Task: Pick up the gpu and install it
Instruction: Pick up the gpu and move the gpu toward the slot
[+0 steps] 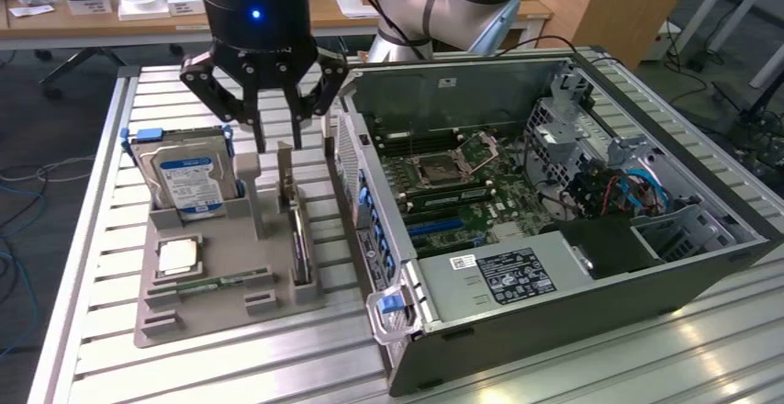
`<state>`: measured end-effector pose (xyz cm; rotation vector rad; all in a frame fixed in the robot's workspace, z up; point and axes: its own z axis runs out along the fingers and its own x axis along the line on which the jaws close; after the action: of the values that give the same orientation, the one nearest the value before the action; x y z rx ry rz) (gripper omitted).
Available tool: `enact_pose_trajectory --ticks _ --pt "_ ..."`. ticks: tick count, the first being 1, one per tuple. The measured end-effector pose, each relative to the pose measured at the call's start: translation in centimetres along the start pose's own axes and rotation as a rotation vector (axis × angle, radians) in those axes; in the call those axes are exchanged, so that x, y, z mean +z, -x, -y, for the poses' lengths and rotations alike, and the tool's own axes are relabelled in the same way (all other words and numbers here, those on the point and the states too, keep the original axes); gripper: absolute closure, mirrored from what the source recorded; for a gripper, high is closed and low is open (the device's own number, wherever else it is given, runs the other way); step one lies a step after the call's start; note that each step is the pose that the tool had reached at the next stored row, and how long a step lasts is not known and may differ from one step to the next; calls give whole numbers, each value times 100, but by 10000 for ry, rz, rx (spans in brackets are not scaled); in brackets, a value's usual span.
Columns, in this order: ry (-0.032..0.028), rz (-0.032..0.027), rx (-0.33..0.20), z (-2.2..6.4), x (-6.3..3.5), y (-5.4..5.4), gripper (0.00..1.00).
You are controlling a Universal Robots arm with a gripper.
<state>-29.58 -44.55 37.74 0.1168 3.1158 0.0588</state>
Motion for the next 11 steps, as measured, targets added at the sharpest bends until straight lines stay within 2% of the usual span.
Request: enact_pose_trajectory --ticks 11 --pt "156 -12 4 2 52 -5 58"
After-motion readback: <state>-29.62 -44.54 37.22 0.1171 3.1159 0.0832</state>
